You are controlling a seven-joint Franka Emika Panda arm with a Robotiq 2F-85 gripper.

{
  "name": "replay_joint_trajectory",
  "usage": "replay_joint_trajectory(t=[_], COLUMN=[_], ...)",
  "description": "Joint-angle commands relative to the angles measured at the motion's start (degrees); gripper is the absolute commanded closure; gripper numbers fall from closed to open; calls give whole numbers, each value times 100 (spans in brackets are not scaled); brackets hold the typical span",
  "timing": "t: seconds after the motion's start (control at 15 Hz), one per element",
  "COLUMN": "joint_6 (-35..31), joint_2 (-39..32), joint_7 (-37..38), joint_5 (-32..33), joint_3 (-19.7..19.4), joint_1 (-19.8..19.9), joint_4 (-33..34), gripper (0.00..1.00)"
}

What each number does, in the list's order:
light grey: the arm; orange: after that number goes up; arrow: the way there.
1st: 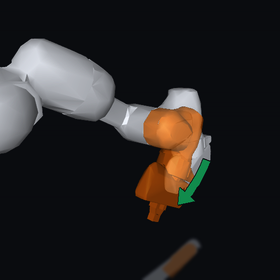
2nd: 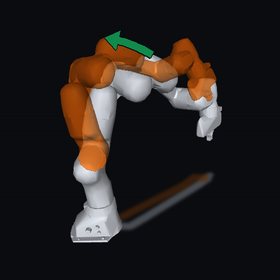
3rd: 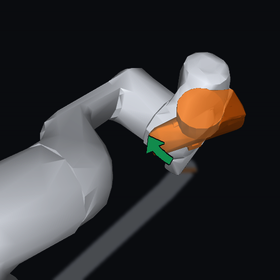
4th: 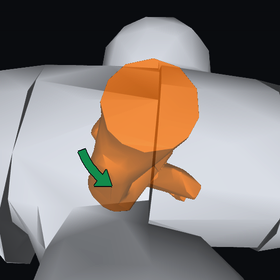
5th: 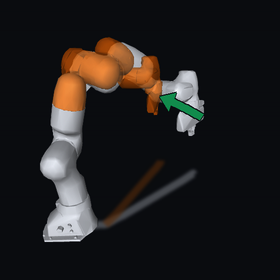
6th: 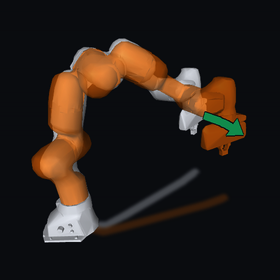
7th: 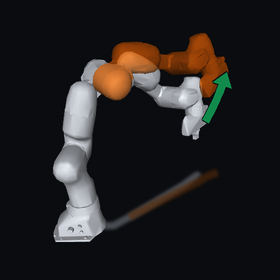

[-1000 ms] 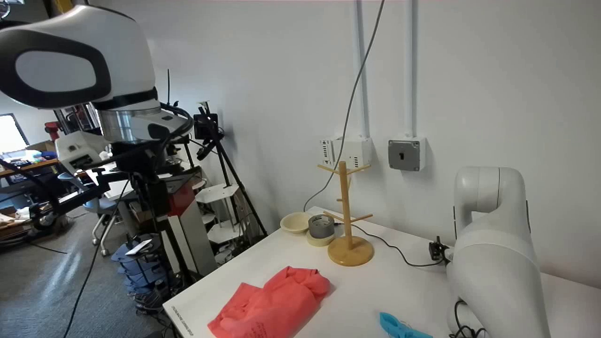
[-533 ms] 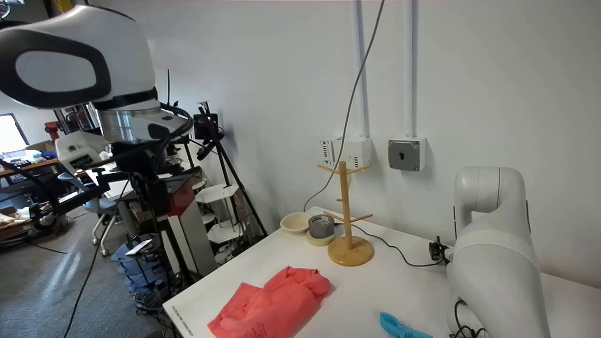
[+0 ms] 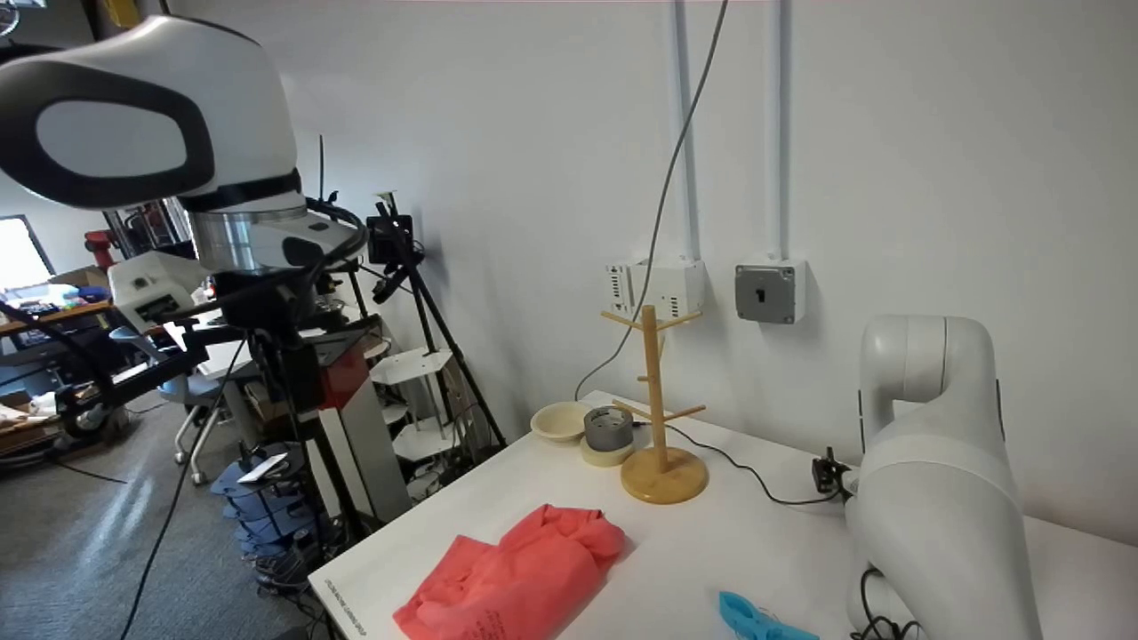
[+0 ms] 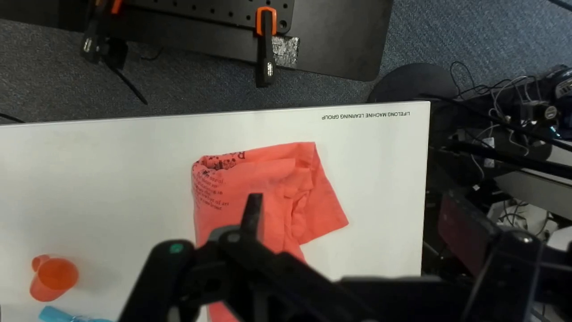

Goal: Fold the sweatshirt on the table then unfold it

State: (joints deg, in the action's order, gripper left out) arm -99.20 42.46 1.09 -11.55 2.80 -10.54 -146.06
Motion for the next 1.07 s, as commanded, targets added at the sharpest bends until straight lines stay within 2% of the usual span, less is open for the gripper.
replay_joint_trajectory(t=[0.0, 0.33, 0.73, 1.0], joint_6=[-289, -1241, -2524, -3145], joint_2=[-160, -640, -1479, -1985], joint_7=[74, 276, 431, 708], joint_5=[162, 528, 641, 679], joint_3=[172, 271, 253, 300], joint_1=[293, 547, 606, 635], joint_4=[-111, -479, -722, -933], gripper=[0, 0, 0, 0])
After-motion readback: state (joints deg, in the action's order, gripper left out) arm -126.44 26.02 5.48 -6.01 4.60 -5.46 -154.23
